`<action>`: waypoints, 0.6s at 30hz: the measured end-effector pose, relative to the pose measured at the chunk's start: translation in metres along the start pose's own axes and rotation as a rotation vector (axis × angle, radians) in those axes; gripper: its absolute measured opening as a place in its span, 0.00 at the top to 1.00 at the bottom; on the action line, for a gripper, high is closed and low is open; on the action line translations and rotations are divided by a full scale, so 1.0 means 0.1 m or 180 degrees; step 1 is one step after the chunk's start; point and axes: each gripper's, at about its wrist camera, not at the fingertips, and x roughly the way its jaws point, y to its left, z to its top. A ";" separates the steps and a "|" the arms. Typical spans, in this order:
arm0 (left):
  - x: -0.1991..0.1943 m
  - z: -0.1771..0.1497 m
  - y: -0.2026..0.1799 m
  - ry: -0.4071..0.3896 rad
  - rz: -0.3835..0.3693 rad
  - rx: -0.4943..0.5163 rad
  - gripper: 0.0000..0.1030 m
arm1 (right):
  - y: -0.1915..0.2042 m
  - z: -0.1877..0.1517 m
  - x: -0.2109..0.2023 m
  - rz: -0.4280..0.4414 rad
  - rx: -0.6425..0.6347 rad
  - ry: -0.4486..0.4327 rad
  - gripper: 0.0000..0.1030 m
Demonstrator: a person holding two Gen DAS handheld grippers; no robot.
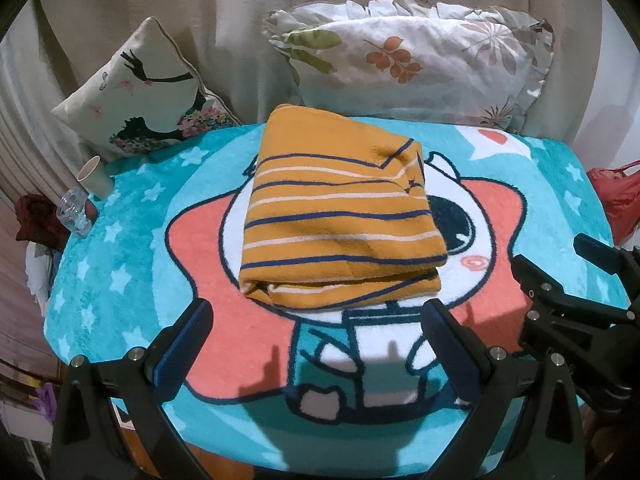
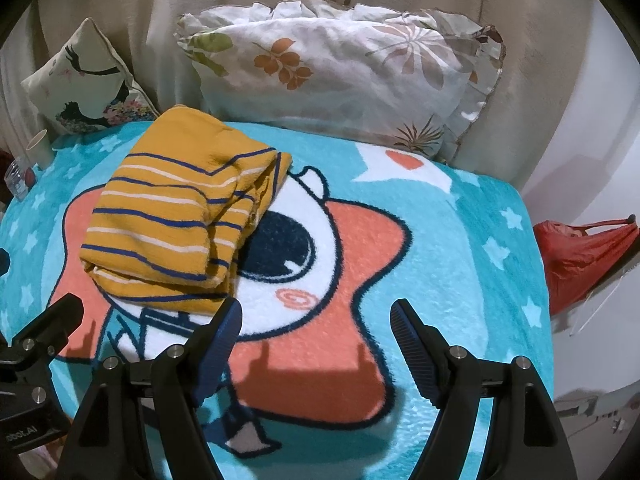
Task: Fold small clothes
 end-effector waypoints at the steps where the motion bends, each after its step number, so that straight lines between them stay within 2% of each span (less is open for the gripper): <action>1: 0.00 0.00 -0.01 -0.0004 -0.0003 0.0004 0.00 | -0.01 0.00 0.00 -0.0001 0.0000 -0.0001 0.22; 18: -0.04 -0.10 0.02 0.0009 0.0018 -0.0037 0.00 | -0.03 -0.08 -0.04 0.0024 0.0019 0.0026 0.20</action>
